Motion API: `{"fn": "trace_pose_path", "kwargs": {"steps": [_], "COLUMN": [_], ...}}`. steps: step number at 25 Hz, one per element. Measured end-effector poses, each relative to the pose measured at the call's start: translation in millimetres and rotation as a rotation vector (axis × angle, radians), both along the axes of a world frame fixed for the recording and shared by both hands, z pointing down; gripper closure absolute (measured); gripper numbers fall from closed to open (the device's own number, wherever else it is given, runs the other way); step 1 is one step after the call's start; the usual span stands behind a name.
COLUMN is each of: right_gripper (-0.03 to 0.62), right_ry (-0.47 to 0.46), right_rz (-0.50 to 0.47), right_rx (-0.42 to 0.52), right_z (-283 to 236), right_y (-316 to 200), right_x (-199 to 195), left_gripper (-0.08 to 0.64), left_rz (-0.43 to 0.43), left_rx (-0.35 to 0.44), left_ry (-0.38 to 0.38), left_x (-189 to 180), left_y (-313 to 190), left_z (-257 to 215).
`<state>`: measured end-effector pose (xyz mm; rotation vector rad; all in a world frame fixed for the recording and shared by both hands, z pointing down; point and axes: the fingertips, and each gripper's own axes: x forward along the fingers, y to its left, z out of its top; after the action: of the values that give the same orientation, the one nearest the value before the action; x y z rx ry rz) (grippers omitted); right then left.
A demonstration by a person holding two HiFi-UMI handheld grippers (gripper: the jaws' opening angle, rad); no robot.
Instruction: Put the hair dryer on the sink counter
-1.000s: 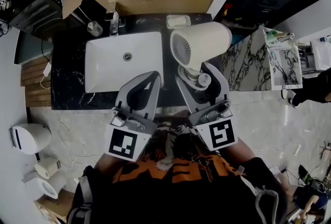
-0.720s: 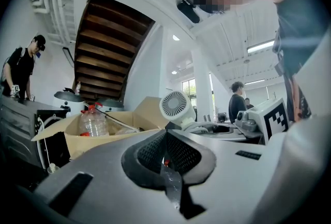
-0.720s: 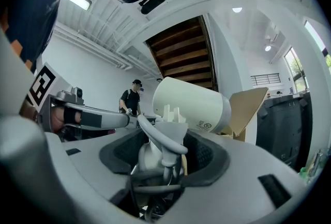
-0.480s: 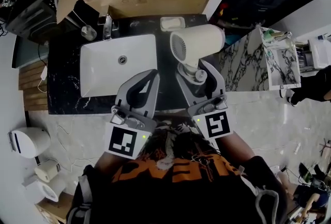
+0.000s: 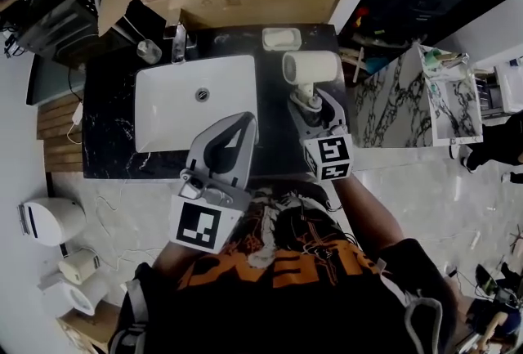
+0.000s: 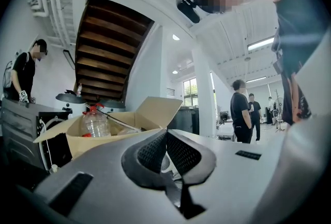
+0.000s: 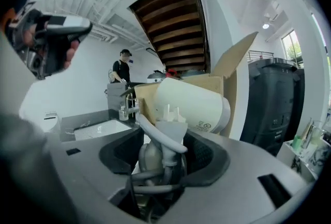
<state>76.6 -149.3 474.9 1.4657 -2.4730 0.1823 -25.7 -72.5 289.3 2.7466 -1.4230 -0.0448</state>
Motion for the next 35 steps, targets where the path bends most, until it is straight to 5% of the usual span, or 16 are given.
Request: {"fn": "trace_pose_path", "kwargs": {"steps": [13, 35], "right_gripper": [0.341, 0.314], "right_ry": [0.132, 0.280], "right_rz": [0.036, 0.050], "right_rx": [-0.255, -0.296], "right_z": [130, 155], "right_y": [-20, -25], "right_x": [11, -1], "left_gripper": [0.538, 0.538], "left_rz": [-0.045, -0.026], "left_rx": [-0.039, -0.042], "left_ry": [-0.037, -0.034], "left_x": [-25, -25], "left_y": [2, -1], "left_z": [15, 14]}}
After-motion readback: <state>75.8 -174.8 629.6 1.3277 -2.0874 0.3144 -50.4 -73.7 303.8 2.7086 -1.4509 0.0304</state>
